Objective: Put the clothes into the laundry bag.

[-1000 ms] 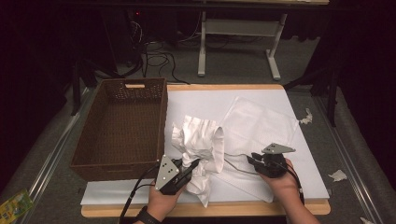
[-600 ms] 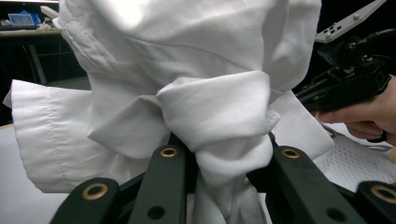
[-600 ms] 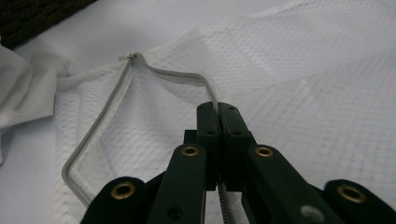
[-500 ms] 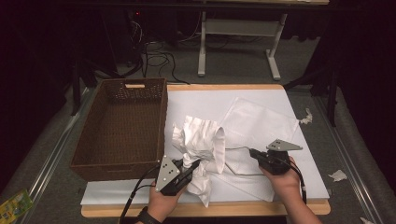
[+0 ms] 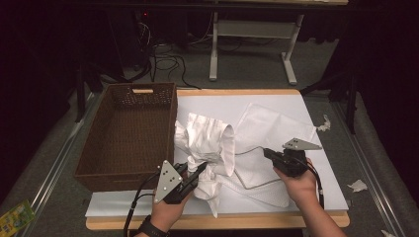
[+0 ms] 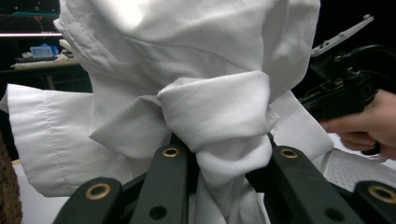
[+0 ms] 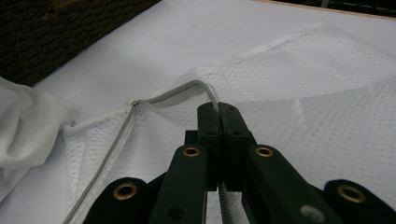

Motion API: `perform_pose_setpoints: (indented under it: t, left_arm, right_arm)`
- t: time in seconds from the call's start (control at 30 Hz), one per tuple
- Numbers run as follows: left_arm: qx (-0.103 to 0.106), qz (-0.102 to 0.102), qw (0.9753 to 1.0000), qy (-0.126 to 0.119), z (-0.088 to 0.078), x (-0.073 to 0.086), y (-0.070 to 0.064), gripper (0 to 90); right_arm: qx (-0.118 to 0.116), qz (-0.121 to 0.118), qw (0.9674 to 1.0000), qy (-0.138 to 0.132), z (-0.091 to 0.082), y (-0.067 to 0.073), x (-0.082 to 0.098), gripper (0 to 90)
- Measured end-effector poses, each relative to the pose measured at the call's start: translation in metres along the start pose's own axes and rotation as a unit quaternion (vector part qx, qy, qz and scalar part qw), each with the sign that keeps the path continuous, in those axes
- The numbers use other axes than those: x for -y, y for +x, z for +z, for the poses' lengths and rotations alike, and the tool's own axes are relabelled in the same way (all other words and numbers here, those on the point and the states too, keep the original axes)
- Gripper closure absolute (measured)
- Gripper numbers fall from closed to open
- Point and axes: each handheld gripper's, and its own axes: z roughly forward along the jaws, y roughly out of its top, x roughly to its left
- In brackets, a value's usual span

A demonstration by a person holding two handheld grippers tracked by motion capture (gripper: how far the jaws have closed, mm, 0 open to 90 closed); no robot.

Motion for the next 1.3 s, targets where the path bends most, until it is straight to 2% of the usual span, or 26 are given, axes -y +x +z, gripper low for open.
perform_pose_setpoints:
  t: [0.13,0.3,0.43,0.5,0.67,0.83,1.0,1.13,1.3]
  left_arm:
    - [0.021,0.015,0.9994,0.023,0.007,0.007,-0.012,75.6]
    - [0.042,0.010,0.9976,0.054,0.024,0.020,-0.024,75.7]
    - [0.062,0.018,0.9940,0.088,0.043,0.033,-0.037,75.9]
    - [0.074,0.025,0.9909,0.109,0.053,0.041,-0.042,75.9]
    - [0.082,0.024,0.9855,0.146,0.070,0.053,-0.047,76.0]
    - [0.081,0.023,0.9825,0.166,0.083,0.057,-0.050,76.1]
    - [0.067,0.019,0.9826,0.172,0.089,0.055,-0.044,76.1]
    - [0.056,0.025,0.9830,0.173,0.088,0.052,-0.035,76.1]
    - [0.036,0.026,0.9859,0.161,0.084,0.040,-0.021,76.2]
  right_arm:
    - [-0.003,-0.002,1.0000,-0.002,0.004,0.003,0.004,89.4]
    - [-0.008,0.001,0.9999,-0.012,0.000,0.004,0.003,89.4]
    - [-0.012,0.006,0.9996,-0.023,-0.004,0.001,0.002,89.3]
    - [-0.012,0.011,0.9995,-0.028,-0.007,0.000,0.001,89.3]
    - [-0.018,0.013,0.9989,-0.041,-0.014,-0.002,-0.002,89.4]
    - [-0.024,0.012,0.9981,-0.055,-0.021,-0.001,-0.004,89.3]
    - [-0.030,0.015,0.9969,-0.072,-0.028,0.002,-0.007,89.3]
    - [-0.034,0.015,0.9961,-0.080,-0.031,0.006,-0.009,89.2]
    - [-0.039,0.013,0.9955,-0.086,-0.030,0.011,-0.010,89.2]
